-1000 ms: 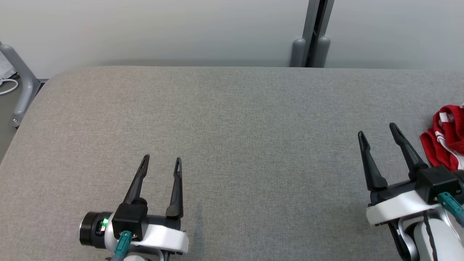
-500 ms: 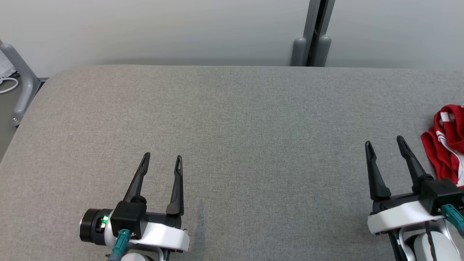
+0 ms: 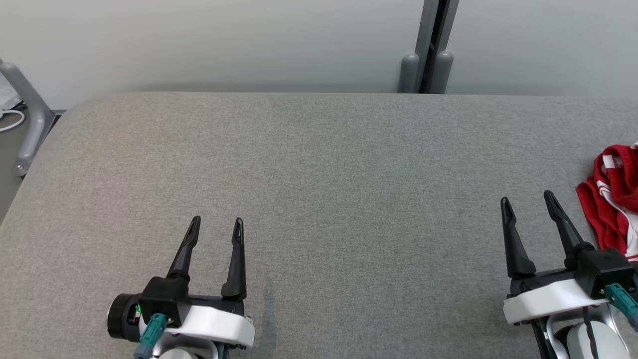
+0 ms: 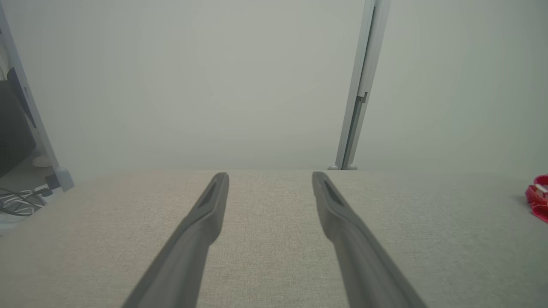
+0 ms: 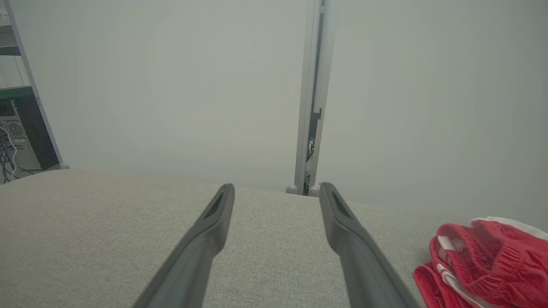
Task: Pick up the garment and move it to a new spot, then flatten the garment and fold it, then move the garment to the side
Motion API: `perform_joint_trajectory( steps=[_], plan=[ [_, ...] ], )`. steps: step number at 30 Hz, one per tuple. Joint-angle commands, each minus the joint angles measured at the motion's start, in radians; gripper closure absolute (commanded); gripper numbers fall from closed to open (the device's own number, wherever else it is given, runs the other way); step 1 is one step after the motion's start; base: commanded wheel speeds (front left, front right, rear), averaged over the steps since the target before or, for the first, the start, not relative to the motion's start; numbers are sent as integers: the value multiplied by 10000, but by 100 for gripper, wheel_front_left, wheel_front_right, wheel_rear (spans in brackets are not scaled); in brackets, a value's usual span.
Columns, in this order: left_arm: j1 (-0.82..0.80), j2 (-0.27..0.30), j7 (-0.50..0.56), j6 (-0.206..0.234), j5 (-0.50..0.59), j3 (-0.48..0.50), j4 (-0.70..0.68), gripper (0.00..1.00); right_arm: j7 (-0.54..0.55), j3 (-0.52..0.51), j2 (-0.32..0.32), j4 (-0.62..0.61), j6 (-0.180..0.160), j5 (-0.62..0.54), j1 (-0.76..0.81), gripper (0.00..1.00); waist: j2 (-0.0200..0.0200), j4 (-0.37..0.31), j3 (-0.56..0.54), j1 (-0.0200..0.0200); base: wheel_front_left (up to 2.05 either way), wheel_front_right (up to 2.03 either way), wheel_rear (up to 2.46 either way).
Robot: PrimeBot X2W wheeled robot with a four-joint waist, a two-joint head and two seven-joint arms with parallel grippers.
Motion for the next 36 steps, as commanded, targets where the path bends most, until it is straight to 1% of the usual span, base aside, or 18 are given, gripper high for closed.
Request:
perform_joint_trajectory(
  steps=[1, 5, 13, 18, 26, 36],
  plan=[
    [27, 34, -10, -68, -75, 64, 19, 0, -44, -56, -4, -1, -3, -44, 48, 0, 0, -14, -1, 0, 0, 0, 0],
    [17, 37, -10, -348, -158, 98, 168, 0, -44, -92, 10, 7, -3, -43, 39, 0, 0, -39, 10, 0, 0, 0, 0],
    [25, 37, -8, -440, -182, 232, 51, 0, -44, -122, 24, 61, -3, -37, 92, 0, 0, -62, 7, 0, 0, 0, 0],
    [97, 36, -8, -600, -510, 309, 183, 0, -44, -143, 31, 42, -3, -38, 105, 0, 0, -70, 1, 0, 0, 0, 0],
    [96, 34, -10, -595, -515, 439, 150, 0, -44, -175, -50, 28, -3, -70, -64, 0, 0, -76, 39, 0, 0, 0, 0],
    [112, 36, -8, -749, -823, 506, 109, 0, -45, -186, -24, 23, -3, -58, 15, 0, 0, -47, 35, 0, 0, 0, 0]
  ],
)
